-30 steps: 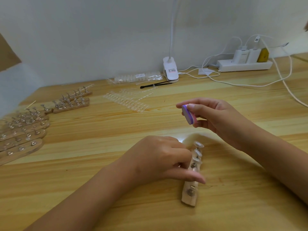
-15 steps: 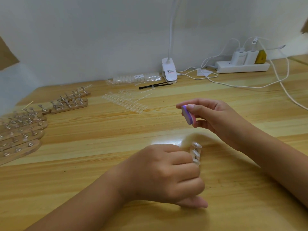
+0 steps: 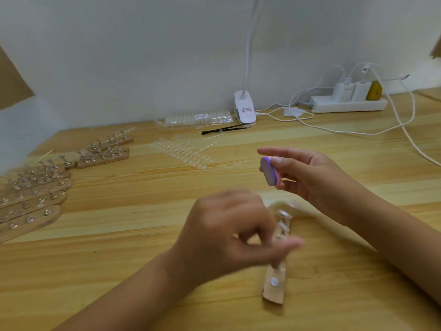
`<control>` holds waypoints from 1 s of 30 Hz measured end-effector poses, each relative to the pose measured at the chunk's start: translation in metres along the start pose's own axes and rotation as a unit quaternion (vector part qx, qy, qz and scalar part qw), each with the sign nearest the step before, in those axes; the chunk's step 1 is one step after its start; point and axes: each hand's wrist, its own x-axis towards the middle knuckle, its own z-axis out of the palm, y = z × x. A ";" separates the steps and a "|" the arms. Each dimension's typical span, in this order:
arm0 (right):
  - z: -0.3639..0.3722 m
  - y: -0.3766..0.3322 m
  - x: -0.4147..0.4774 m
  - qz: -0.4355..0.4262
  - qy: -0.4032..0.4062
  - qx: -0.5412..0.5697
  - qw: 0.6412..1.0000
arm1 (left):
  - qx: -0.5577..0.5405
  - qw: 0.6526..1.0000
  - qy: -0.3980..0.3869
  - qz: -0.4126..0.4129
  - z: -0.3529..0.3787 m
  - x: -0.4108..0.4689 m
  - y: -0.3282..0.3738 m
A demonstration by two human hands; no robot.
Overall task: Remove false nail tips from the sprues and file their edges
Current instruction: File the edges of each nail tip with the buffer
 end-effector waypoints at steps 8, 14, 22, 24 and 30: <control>0.001 -0.011 -0.006 0.048 -0.163 0.045 0.984 | -0.171 0.903 0.160 -0.360 -0.012 0.007 -0.020; 0.008 -0.016 -0.011 0.043 -0.267 0.041 0.962 | -0.218 0.897 0.149 -0.353 -0.008 0.007 -0.015; 0.011 -0.015 -0.013 0.040 -0.302 0.083 0.949 | -0.247 0.892 0.121 -0.359 -0.004 0.008 -0.013; 0.010 -0.016 -0.013 0.045 -0.301 0.113 0.946 | -0.255 0.885 0.120 -0.372 -0.004 0.008 -0.014; 0.010 -0.016 -0.013 0.055 -0.282 0.134 0.948 | -0.315 0.859 0.074 -0.396 -0.005 0.009 -0.017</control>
